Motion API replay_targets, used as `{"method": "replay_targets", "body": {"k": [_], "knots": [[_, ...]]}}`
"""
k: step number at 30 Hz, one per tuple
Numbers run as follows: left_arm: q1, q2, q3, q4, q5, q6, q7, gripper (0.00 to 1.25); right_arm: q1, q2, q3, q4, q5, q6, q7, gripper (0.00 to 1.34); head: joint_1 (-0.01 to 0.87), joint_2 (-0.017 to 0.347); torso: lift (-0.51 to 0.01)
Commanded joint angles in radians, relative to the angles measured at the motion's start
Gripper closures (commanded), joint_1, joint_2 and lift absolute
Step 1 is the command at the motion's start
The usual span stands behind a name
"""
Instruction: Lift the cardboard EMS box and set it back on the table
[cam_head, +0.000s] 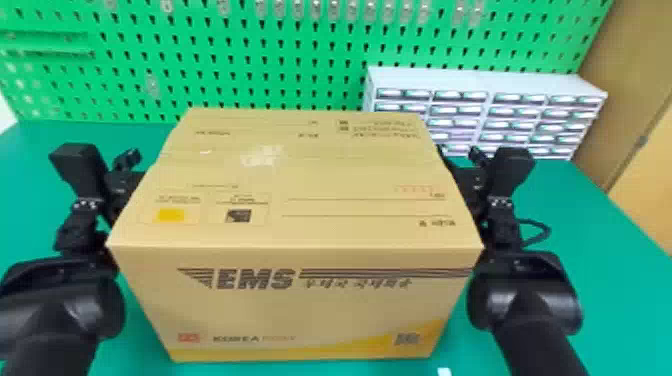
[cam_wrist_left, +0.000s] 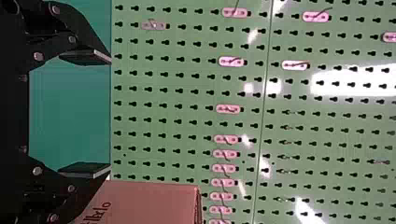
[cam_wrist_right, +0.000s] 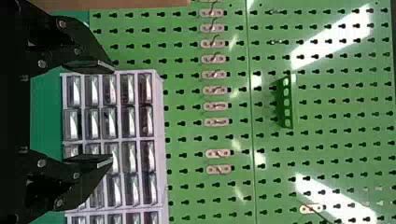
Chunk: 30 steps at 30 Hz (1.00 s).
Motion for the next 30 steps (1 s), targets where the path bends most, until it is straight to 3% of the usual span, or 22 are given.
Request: {"method": "replay_targets", "body": {"k": [1,17,30], "knots": [[-0.01,0.0,0.0,-0.015,-0.005,0.001,0.0,0.44,-0.001,-0.001,-0.002,-0.05,0.013,0.036,0.0,0.57,0.678,-0.017,-0.098],[-0.042,-0.001,0.017,-0.088,-0.031,0.052,0.002,0.44,-0.001,0.017,-0.031,-0.268,0.087,0.189,0.0,0.57,0.678,-0.017,-0.098],[-0.048,0.0,0.023,-0.119,-0.031,0.058,0.002,0.44,-0.004,0.017,-0.031,-0.294,0.088,0.2,0.0,0.57,0.678,-0.017,-0.098]]}}
